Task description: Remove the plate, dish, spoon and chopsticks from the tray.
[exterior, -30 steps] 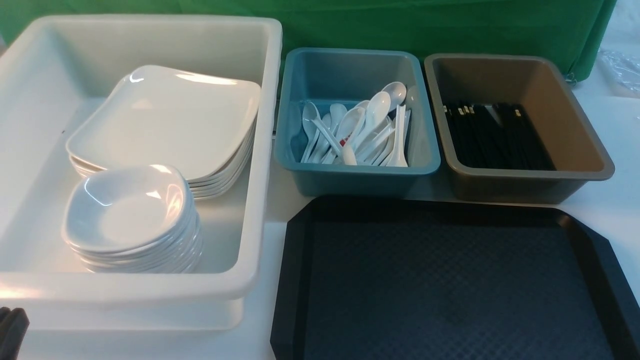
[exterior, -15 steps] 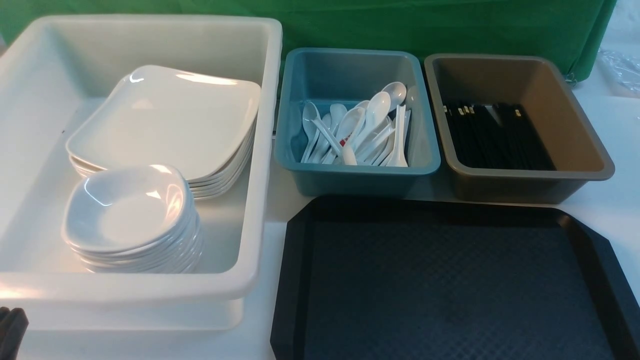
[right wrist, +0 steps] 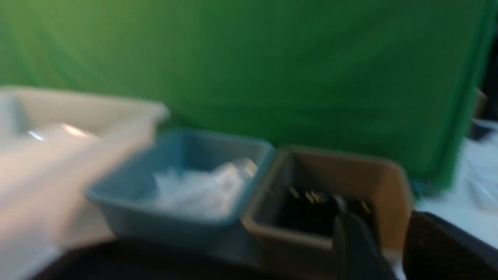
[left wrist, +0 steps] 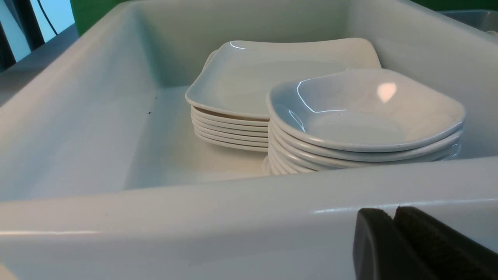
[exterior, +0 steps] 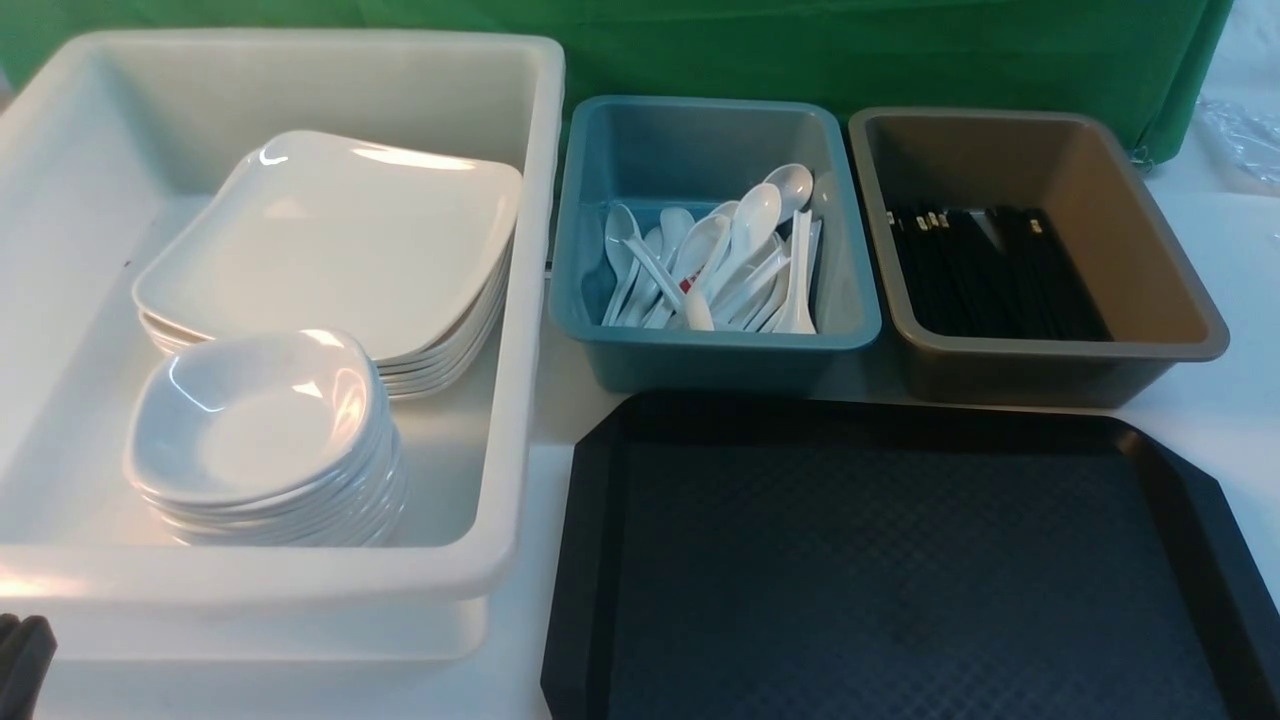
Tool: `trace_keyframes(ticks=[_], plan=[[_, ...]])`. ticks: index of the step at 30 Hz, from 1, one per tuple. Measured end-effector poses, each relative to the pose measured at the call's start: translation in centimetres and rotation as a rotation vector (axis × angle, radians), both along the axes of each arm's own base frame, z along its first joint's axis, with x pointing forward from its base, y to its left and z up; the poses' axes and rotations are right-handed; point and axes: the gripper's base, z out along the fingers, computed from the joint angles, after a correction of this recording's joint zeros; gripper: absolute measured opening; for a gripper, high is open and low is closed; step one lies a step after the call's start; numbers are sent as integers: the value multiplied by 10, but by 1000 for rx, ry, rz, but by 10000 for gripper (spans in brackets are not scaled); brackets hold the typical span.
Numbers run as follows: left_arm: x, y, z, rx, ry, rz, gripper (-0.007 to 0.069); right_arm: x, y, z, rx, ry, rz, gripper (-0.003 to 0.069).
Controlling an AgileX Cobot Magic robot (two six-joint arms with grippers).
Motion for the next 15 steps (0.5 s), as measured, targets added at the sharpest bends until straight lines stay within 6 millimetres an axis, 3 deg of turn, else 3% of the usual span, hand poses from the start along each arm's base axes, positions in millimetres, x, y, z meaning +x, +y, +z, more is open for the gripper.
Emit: trace_keyframes(ticks=[1, 5, 9, 15], plan=[[0, 0, 0, 0, 0, 0, 35, 5, -3, -27, -20, 82, -64, 237], [0, 0, 0, 0, 0, 0, 35, 5, -11, -86, -44, 249, -180, 237], [0, 0, 0, 0, 0, 0, 35, -4, -16, -102, -32, 285, -247, 237], [0, 0, 0, 2, -5, 0, 35, -9, -16, -101, -29, 256, -253, 237]])
